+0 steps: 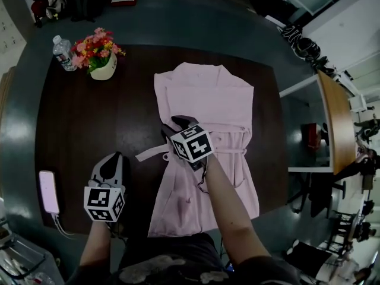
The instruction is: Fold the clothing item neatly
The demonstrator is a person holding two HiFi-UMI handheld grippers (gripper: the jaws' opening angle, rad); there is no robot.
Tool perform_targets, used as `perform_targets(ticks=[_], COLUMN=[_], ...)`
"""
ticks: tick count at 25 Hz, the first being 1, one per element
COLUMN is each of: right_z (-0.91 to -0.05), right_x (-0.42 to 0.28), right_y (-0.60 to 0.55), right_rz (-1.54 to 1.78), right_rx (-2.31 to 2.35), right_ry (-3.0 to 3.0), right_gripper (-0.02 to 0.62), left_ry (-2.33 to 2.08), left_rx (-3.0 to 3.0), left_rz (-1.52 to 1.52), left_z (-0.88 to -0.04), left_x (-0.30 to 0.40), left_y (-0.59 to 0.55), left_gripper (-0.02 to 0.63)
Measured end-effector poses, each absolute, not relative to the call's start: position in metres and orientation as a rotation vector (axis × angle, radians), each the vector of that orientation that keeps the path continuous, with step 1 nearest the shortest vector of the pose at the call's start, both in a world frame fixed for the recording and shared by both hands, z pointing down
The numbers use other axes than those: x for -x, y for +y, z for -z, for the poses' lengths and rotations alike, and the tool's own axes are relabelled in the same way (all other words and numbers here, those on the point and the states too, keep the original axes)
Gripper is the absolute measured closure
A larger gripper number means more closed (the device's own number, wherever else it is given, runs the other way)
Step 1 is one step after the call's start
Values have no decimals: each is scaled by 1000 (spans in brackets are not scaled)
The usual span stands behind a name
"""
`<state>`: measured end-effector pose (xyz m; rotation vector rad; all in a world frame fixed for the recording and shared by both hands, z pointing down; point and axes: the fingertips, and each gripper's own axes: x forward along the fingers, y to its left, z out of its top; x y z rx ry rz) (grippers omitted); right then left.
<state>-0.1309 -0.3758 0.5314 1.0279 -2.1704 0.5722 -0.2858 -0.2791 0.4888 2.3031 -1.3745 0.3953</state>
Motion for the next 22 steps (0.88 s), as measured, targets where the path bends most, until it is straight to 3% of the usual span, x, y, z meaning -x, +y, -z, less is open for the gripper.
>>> perform_targets(ticks=[8,14,18,22], right_z=[-472,-415,-381,-368], right_x=[108,48,-10,-75], right_y=[-323,-236,-165,-92], right_rz=[-481,-385,-259,-116], right_rx=[-1210,-1395,-1499,-1589], right_ry=[-2446,-2669,-2703,-2635], right_gripper=[453,459,571,591], left_ry=[-1351,-1385,-1452,-1499], left_rx=[-2361,-2385,-2398,-2466], left_rz=[-392,-376,-360,-339], left_z=[-479,-459,-445,-427], left_x=[253,209,175,133], left_y=[-248,-178,-119,-62], left_gripper=[595,595,595,597])
